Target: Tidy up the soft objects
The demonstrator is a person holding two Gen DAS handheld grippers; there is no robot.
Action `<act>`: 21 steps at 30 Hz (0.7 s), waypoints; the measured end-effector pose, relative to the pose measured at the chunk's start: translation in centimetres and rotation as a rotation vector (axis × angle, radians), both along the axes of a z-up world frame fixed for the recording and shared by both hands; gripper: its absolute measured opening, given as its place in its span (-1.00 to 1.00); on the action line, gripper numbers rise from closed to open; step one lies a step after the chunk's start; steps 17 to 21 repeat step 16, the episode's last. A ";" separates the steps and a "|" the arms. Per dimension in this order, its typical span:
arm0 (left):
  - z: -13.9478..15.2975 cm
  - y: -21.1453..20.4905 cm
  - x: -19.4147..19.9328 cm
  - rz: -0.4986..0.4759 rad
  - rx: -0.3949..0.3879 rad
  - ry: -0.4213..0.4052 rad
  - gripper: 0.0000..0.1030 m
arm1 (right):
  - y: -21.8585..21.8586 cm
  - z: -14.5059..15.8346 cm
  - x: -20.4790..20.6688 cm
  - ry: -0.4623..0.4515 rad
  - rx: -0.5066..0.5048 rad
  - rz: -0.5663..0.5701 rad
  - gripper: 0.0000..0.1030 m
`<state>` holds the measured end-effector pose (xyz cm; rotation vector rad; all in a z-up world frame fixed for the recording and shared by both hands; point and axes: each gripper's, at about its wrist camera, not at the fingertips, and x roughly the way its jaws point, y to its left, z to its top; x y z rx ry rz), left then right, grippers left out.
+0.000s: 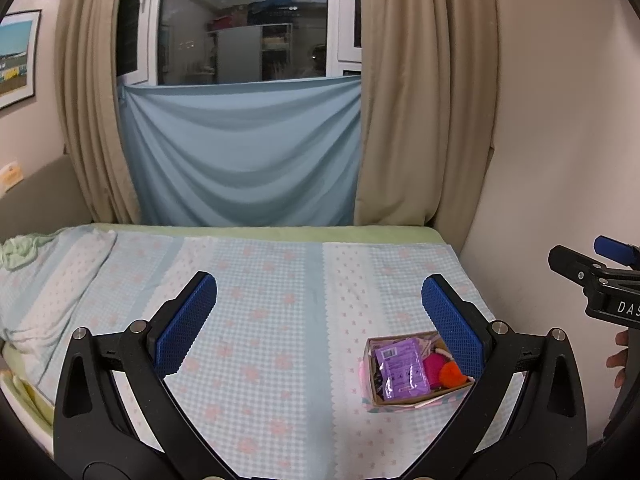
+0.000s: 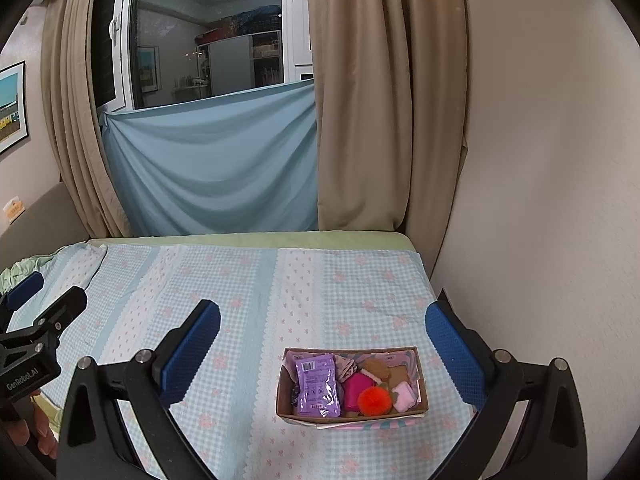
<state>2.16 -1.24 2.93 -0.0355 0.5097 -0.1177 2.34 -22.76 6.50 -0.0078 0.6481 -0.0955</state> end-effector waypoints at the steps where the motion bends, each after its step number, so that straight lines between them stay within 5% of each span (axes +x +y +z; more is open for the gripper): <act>1: 0.0 0.0 0.0 0.000 0.001 -0.002 0.99 | 0.0 0.0 0.1 0.001 0.002 0.001 0.99; 21: -2.1 1.9 2.3 0.028 -0.002 0.037 0.99 | 0.9 -2.8 3.5 0.070 0.020 0.014 0.99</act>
